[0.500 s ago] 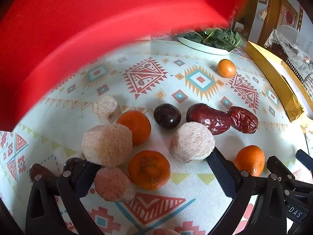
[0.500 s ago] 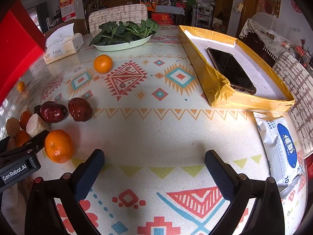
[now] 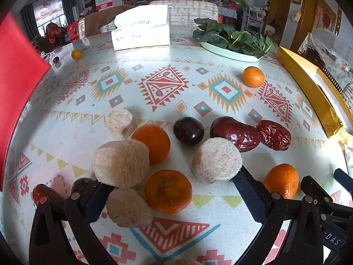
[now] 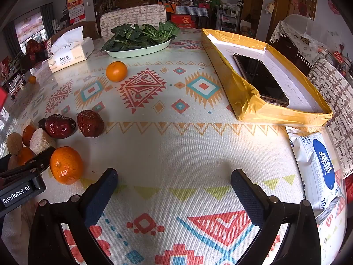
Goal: Organize fruits
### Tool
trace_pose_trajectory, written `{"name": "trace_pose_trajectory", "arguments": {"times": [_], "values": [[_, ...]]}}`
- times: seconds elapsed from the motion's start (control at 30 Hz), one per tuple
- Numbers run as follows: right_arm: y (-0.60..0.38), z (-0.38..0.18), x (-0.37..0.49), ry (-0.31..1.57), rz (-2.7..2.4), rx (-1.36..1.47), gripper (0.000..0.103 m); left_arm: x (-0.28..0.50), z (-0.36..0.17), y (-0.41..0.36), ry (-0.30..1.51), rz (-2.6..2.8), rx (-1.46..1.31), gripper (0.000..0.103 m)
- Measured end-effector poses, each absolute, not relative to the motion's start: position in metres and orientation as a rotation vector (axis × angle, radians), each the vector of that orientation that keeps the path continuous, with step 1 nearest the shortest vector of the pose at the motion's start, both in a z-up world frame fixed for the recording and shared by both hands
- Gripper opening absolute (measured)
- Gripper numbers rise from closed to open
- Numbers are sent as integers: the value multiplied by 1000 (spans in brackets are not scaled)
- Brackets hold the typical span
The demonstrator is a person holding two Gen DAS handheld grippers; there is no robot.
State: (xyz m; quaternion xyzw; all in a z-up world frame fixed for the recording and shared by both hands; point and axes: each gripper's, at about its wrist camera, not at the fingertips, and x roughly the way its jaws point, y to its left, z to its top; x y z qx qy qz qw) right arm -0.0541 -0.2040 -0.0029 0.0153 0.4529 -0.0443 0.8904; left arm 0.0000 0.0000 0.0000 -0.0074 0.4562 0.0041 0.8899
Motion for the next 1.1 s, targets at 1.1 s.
{"name": "trace_pose_trajectory", "arguments": {"times": [1.1], "values": [[-203,-3,-54,940,-92,32,103,7,-1,4,947,22,-19,103]]}}
